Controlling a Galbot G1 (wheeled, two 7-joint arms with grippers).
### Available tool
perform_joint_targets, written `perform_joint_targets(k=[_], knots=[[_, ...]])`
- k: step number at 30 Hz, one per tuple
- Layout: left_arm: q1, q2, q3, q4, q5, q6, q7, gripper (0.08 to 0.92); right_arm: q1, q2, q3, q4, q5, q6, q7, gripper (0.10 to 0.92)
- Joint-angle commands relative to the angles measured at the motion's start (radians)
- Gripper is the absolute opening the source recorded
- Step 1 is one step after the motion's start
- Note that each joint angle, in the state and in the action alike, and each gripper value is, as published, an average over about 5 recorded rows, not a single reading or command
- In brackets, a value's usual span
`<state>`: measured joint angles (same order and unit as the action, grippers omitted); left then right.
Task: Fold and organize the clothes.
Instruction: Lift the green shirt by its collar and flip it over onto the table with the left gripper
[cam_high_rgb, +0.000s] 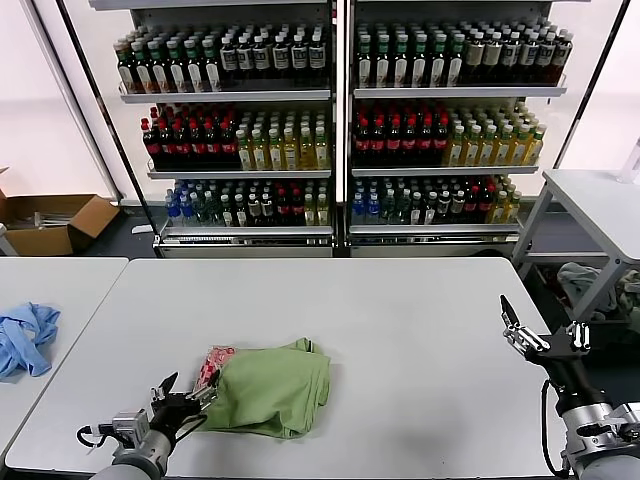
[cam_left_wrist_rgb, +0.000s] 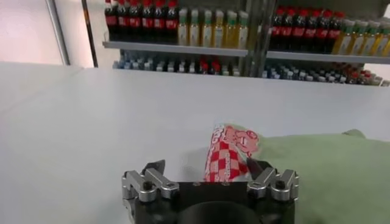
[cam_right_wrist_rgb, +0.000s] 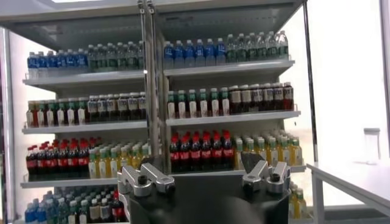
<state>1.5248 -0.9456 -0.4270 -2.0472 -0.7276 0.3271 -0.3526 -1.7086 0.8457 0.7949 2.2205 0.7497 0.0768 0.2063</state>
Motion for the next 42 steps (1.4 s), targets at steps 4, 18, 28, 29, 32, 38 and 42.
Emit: perform_joint_targets(k=[4, 18, 28, 29, 32, 38, 42], knots=[[-0.017, -0.017, 0.026, 0.042, -0.03, -0.01, 0.054, 0.823, 0.004, 0.006, -0.014, -0.005, -0.003, 0.001, -0.001, 0.823], [-0.036, -0.017, 0.053, 0.111, -0.033, -0.067, 0.113, 0.758, 0.014, 0.005, -0.023, -0.009, -0.005, 0.0, -0.001, 0.823], [-0.005, 0.005, 0.06, 0.089, 0.066, -0.207, 0.105, 0.473, 0.031, 0.008, -0.037, -0.009, -0.006, -0.002, 0.001, 0.823], [-0.002, 0.009, 0.055, 0.078, 0.072, -0.211, 0.099, 0.438, 0.034, 0.008, -0.04, -0.009, -0.006, -0.003, 0.002, 0.823], [0.004, 0.032, 0.004, 0.029, 0.067, -0.213, 0.073, 0.351, 0.043, 0.007, -0.048, -0.007, -0.006, -0.005, 0.002, 0.823], [0.015, 0.177, -0.293, -0.072, -0.03, -0.149, 0.036, 0.185, 0.078, 0.007, -0.082, -0.013, -0.007, -0.009, 0.005, 0.823], [0.024, 0.303, -0.524, -0.081, -0.073, -0.075, 0.087, 0.14, 0.095, 0.005, -0.098, -0.019, -0.006, -0.009, 0.005, 0.823]])
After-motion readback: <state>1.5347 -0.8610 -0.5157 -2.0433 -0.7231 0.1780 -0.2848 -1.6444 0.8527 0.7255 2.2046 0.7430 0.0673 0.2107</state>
